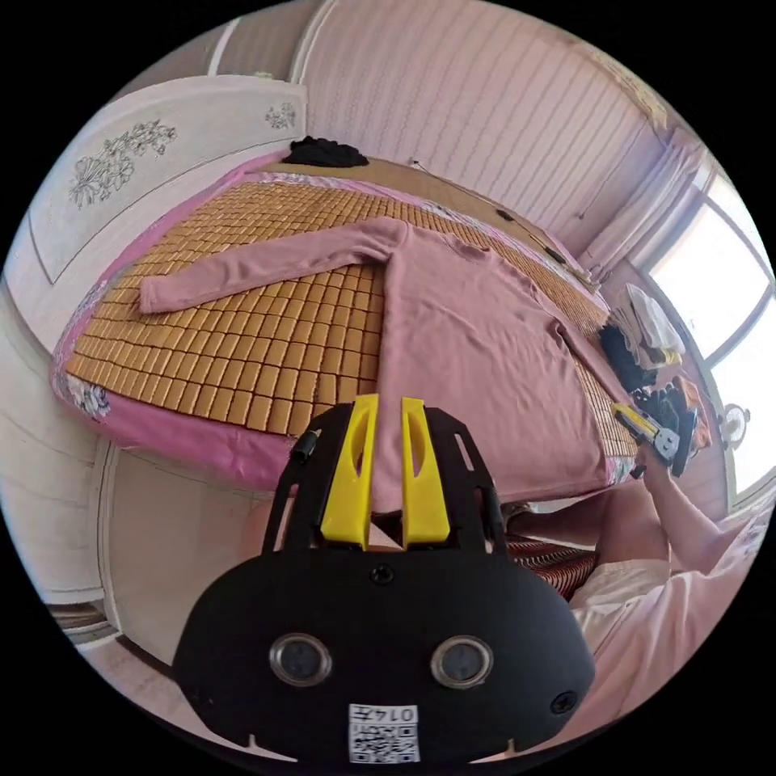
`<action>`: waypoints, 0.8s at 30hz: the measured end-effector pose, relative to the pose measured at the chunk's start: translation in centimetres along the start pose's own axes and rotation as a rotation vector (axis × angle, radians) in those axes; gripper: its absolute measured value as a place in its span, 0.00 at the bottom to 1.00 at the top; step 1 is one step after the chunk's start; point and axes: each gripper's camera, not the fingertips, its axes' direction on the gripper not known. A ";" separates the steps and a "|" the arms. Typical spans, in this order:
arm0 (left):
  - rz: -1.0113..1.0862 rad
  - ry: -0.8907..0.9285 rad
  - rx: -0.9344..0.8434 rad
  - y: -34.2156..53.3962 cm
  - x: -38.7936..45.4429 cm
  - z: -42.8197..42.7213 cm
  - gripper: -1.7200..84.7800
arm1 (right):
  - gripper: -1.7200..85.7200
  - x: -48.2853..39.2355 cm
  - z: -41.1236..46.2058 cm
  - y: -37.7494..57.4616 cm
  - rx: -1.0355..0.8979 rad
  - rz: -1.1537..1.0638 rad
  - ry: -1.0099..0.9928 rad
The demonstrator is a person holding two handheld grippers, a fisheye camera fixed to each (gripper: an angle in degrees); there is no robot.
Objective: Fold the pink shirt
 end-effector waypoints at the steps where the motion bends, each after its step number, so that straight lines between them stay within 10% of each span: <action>1: -0.027 -0.009 0.021 0.3 -1.3 -0.4 0.07 | 0.02 -1.0 0.2 -0.7 0.003 -0.029 -0.018; 12: -0.372 -0.110 0.295 0.3 -22.4 -4.1 0.09 | 0.13 -20.0 5.6 -26.7 0.117 -0.584 -0.453; 24: -0.465 -0.163 0.187 -5.0 -32.6 0.3 0.08 | 0.14 -39.9 12.2 -46.5 -0.039 -0.640 -0.799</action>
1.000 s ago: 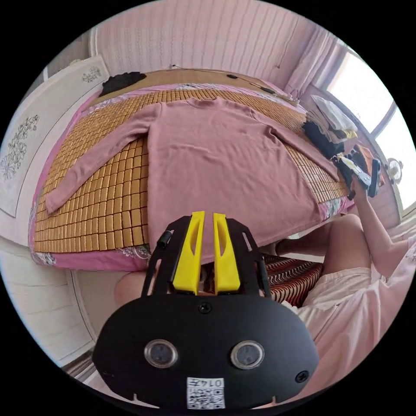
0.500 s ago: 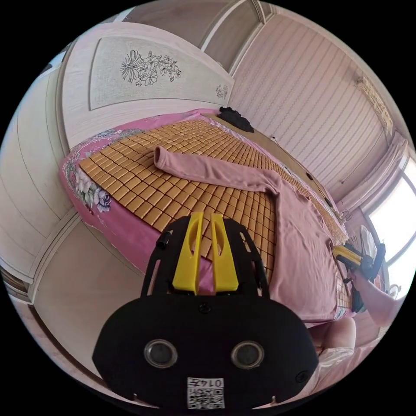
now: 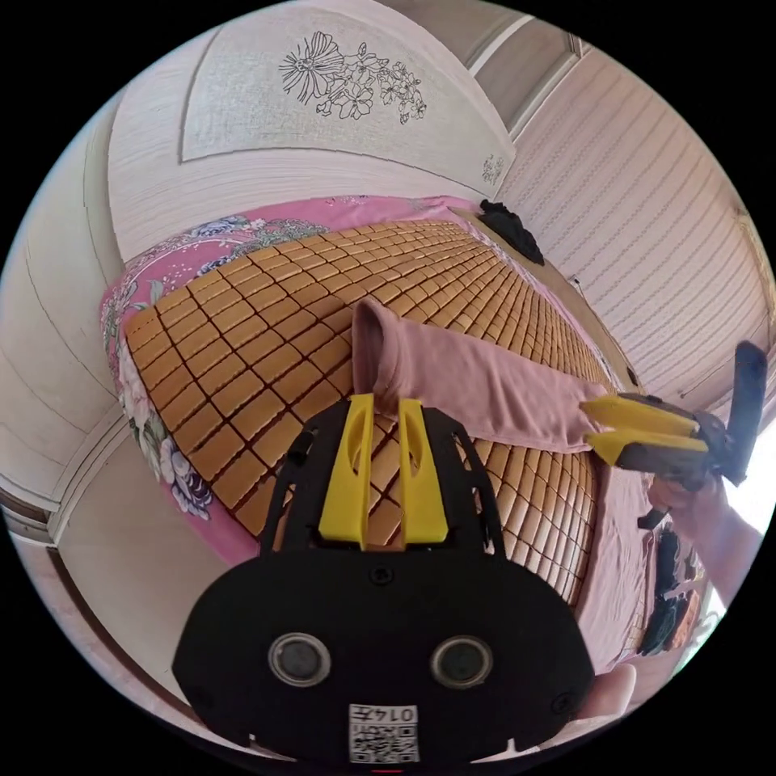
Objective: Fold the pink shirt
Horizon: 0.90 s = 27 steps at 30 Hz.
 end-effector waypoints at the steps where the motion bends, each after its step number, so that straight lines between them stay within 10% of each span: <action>1: 0.012 -0.002 0.007 0.0 0.0 -0.1 0.08 | 0.14 0.0 0.2 -0.8 0.004 -0.002 -0.002; 13: 0.346 -0.034 0.013 3.4 5.7 -2.9 0.07 | 0.02 1.3 7.0 -3.9 -0.202 0.149 -0.128; 22: 0.402 0.389 0.321 1.3 16.7 -8.6 0.07 | 0.02 7.5 -20.1 9.9 0.433 0.253 -0.081; 27: 0.785 0.855 0.343 5.3 30.3 -13.8 0.07 | 0.02 1.5 -36.5 30.1 0.747 0.313 0.147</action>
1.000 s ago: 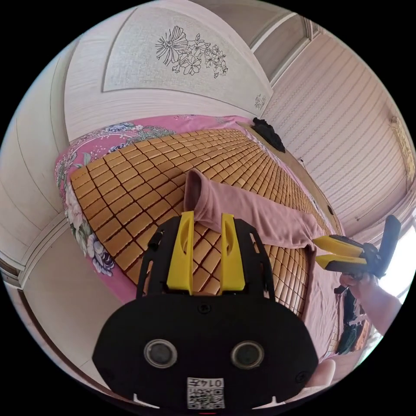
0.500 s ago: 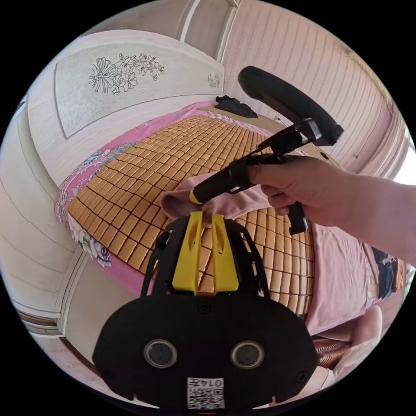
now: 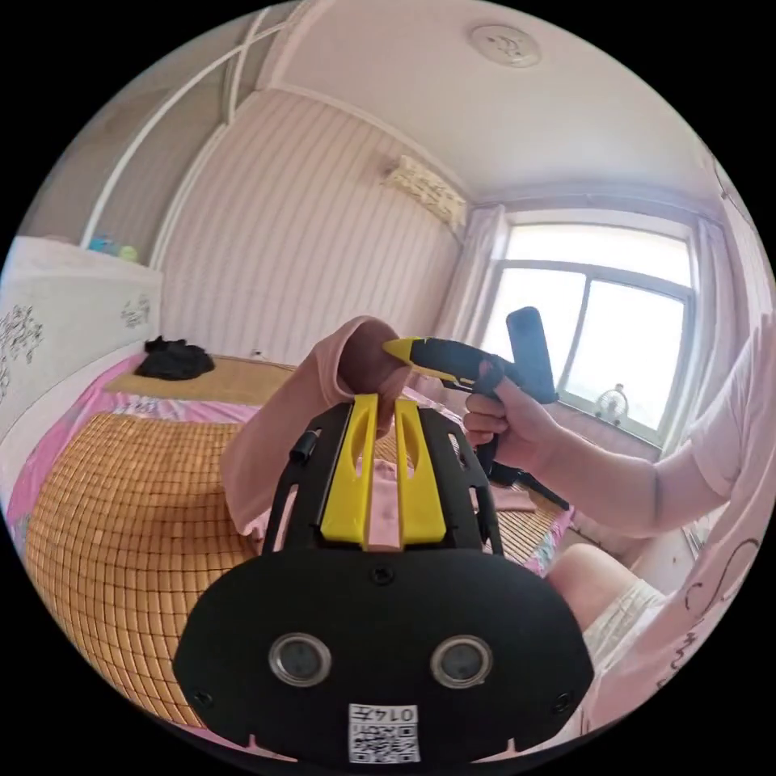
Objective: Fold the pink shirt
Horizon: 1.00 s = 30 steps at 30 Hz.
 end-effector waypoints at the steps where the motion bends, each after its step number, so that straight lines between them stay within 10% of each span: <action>1: 0.026 0.039 -0.021 0.1 1.3 1.0 0.07 | 0.02 0.1 -2.1 1.5 -0.004 0.014 0.031; 12: -0.145 0.404 -0.738 14.8 11.7 18.2 0.01 | 0.02 6.3 -13.9 29.2 -0.370 0.723 0.421; 30: 0.075 0.283 -0.877 11.7 21.1 34.5 0.03 | 0.01 6.1 -13.6 29.4 -0.476 0.485 0.723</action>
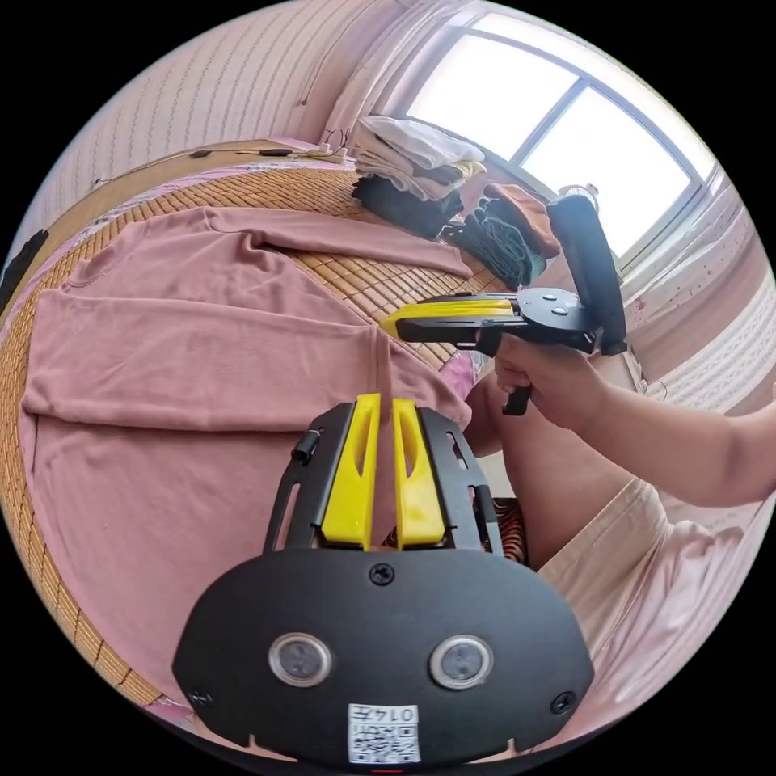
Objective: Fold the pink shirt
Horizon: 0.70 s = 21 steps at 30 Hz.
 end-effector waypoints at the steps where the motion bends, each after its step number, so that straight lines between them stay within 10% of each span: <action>1: 0.018 -0.013 -0.026 -0.6 0.4 0.7 0.03 | 0.01 0.2 0.4 0.2 -0.027 -0.004 0.018; 10: 0.033 -0.084 -0.116 -4.8 3.2 4.7 0.01 | 0.02 5.1 -1.2 3.6 0.038 0.066 -0.160; 14: 0.087 -0.118 -0.082 -7.2 5.3 4.4 0.01 | 0.03 11.1 -6.9 5.1 0.418 0.301 0.155; 21: 0.268 -0.202 -0.041 -16.1 8.6 5.9 0.06 | 0.16 23.6 -7.0 9.0 0.433 0.674 0.266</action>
